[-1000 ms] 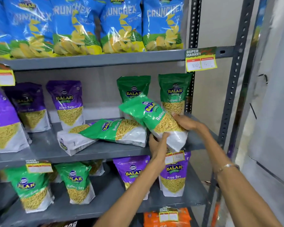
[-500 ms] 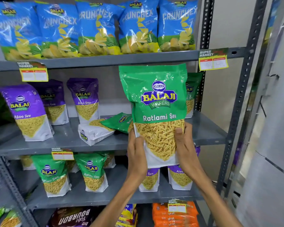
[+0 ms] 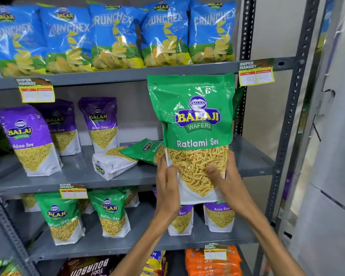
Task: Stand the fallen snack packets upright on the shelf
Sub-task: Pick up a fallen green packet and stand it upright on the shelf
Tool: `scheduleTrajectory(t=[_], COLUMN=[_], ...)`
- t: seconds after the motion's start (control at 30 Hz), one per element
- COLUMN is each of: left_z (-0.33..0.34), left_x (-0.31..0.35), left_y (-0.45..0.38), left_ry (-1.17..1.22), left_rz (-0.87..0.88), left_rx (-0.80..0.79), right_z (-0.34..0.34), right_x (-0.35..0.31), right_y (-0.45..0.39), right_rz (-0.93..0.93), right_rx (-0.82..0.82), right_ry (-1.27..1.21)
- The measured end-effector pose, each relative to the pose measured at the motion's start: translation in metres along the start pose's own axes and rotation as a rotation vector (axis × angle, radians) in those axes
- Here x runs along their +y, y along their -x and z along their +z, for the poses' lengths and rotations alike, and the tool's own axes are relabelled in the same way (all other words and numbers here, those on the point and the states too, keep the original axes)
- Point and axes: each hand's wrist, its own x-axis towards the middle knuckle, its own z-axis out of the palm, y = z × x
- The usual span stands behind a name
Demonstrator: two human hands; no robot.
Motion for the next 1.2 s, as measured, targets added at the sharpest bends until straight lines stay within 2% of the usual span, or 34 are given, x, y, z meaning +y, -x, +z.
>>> scheduleTrajectory(t=[0.13,0.4,0.63,0.87,0.97,1.03,1.13,1.2], left_z=[0.015,0.094,0.143,0.165,0.165,0.159,0.133,0.108], left_x=[-0.034,-0.078,-0.115,-0.119,-0.119,-0.117,-0.106,-0.089], left_y=[-0.021,-0.091,-0.15,-0.165,-0.162,-0.152,-0.127,-0.104], left_ry=[0.153,0.01,-0.059,-0.16,-0.195,-0.201,-0.043,0.051], left_rz=[-0.15,-0.146,-0.207,-0.212,-0.169,-0.101,-0.063,0.061], left_rx=[-0.178,-0.449,-0.417,-0.45,-0.412,-0.334,-0.157,0.082], right_z=[-0.038,-0.111,-0.139,-0.15,-0.142,-0.129,-0.103,-0.078], right_x=[0.038,0.1,0.151,0.178,0.178,0.17,0.157,0.142], right_y=[-0.017,-0.087,-0.141,-0.166,-0.165,-0.152,-0.126,-0.124], right_rz=[0.07,0.114,0.188,0.236,0.277,0.245,-0.025,-0.216], right_rx=[-0.037,0.134,0.113,0.122,0.184,0.315,0.598,0.648], right_ry=[0.005,-0.033,-0.134,0.006,0.063,0.141,0.393,0.446])
